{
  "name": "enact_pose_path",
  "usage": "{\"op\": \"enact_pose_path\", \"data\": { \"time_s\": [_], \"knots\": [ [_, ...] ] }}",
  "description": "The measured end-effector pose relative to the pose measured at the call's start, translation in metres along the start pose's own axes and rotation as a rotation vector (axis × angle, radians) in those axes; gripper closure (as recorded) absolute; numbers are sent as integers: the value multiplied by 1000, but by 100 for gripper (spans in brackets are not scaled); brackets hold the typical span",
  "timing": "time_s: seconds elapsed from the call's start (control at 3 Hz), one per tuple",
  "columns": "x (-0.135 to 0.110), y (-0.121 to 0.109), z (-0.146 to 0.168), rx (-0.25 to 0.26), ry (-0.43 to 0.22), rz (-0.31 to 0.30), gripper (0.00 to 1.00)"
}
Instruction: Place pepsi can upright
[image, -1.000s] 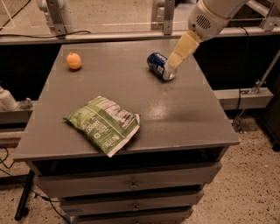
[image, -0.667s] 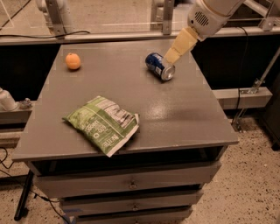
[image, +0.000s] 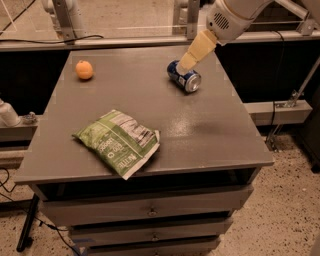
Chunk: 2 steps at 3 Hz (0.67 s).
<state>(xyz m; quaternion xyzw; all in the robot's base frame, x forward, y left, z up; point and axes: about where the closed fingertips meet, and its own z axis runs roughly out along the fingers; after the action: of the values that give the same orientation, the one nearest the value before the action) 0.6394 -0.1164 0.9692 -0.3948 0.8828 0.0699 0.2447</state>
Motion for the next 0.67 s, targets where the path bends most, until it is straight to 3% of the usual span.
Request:
{"op": "enact_pose_path", "data": {
  "time_s": [0.33, 0.67],
  "knots": [
    [-46, 7, 25, -3, -82, 25, 0],
    [-83, 2, 60, 32, -126, 32, 0]
  ]
}}
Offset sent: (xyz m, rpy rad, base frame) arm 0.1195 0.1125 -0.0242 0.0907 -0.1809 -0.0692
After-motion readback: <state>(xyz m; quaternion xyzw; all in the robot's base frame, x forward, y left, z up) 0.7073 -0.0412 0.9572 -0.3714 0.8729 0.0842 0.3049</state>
